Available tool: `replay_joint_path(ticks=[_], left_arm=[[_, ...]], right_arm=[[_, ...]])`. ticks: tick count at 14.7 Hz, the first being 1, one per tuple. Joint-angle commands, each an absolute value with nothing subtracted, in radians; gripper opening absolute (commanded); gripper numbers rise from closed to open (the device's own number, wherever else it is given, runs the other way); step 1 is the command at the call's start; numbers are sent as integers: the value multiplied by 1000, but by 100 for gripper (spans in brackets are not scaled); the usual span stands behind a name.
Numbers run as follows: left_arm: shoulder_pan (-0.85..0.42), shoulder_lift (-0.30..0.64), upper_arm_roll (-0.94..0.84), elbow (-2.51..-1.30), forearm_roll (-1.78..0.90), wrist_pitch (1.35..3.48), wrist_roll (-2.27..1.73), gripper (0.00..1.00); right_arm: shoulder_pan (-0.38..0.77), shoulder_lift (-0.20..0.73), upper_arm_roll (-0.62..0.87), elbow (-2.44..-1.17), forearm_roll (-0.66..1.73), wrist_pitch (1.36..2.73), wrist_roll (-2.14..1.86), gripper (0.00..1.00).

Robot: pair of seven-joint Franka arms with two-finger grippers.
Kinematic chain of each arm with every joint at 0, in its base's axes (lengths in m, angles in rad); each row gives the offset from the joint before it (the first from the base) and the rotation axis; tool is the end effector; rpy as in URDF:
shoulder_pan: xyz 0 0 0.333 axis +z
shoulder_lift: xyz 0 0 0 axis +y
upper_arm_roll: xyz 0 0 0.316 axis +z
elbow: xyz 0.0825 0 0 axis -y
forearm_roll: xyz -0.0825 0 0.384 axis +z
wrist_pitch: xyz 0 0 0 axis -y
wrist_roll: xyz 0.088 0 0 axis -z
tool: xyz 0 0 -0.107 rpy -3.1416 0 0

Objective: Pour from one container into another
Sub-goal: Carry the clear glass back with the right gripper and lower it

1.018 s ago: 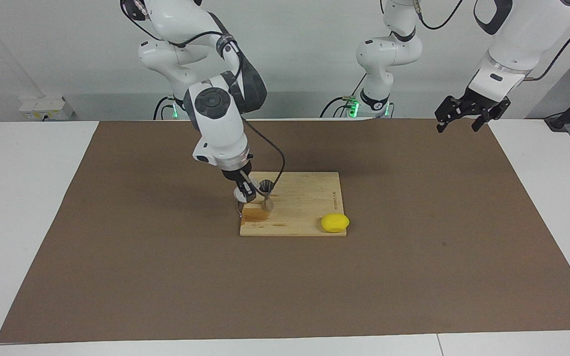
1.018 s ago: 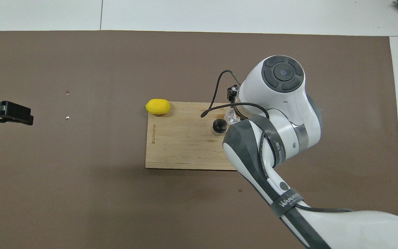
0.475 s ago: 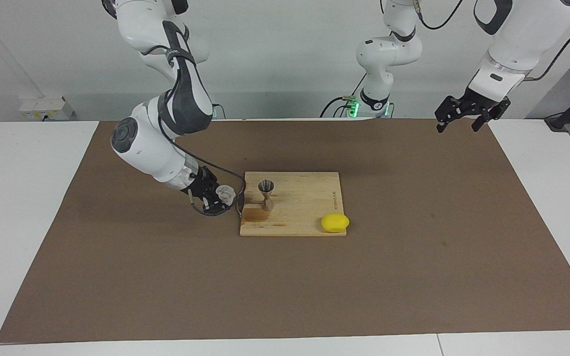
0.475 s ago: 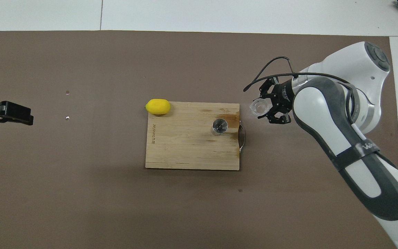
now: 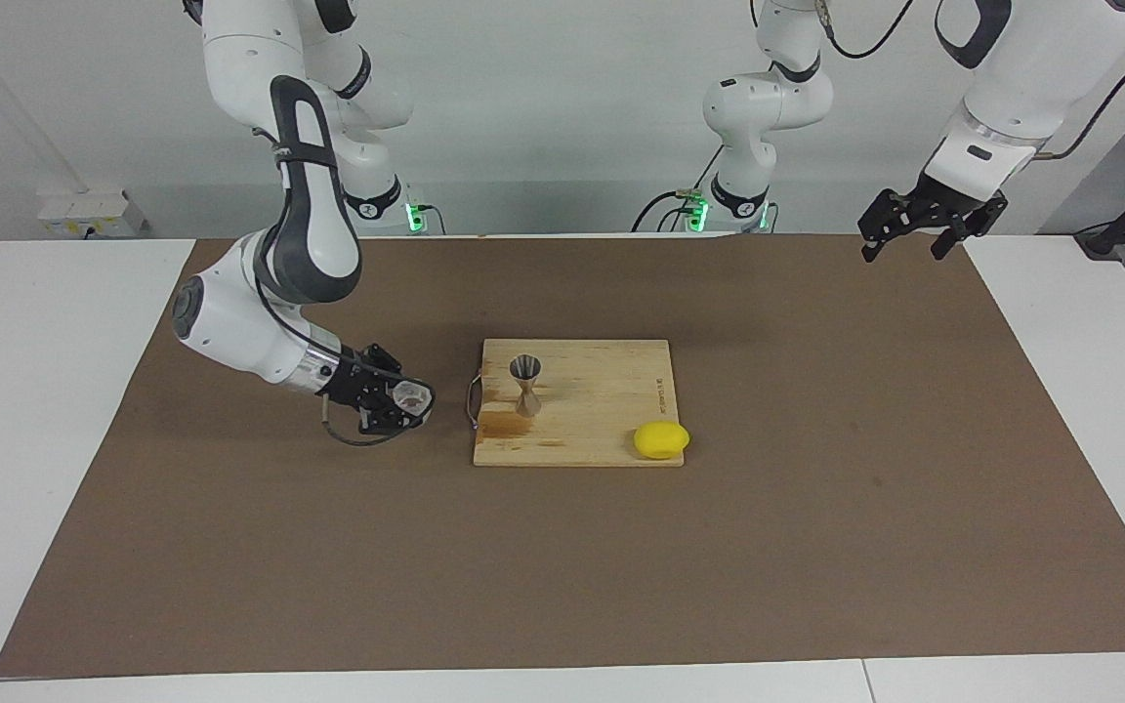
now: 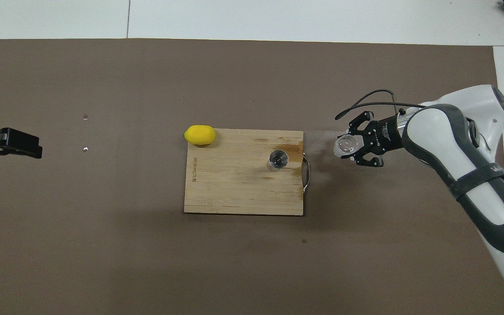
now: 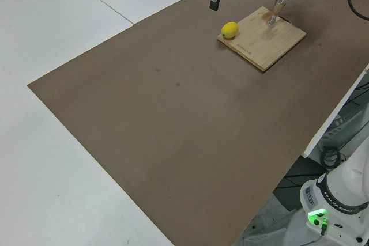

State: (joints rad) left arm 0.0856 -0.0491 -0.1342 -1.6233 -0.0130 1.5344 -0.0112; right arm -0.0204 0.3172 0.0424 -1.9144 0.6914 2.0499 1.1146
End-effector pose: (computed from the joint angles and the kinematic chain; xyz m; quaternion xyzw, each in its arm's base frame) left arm 0.5342 -0.0292 0.6232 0.9996 -0.0187 -0.0202 0.0026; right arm 0.6048 0.0468 0.3263 -0.7036 0.6422 0.2295 0.1994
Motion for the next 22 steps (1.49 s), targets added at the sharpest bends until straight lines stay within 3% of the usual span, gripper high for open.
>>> replay_joint_path(ticks=[1,8,16,17,18,19,22], left_arm=[[97,-75,-138,-1649,-25,1539,-3,100],[97,-77,-138,-1649,-25,1539,-3,100],[97,-77,-138,-1651,-25,1539,-3,100],[97,-75,-138,-1649,-25,1539,-3,100],[97,-77,-138,-1649,-25,1539,-3,100],[97,-77,-138,-1651,-25,1539,-3,100],[97,-77,-138,-1649,-25,1539,-3,100]], right_arm=[[-87,321,55,-1947,732,2054,1062,0],[-231,362,55,-1974,776,2020,908,0],[-279,353,52,-2031,778,2043,871,0],[-281,351,49,-2039,776,2052,873,20],[-282,351,49,-2043,776,2075,870,53],[-282,350,48,-2049,775,2083,867,99],[-322,342,44,-2057,761,2076,867,100]])
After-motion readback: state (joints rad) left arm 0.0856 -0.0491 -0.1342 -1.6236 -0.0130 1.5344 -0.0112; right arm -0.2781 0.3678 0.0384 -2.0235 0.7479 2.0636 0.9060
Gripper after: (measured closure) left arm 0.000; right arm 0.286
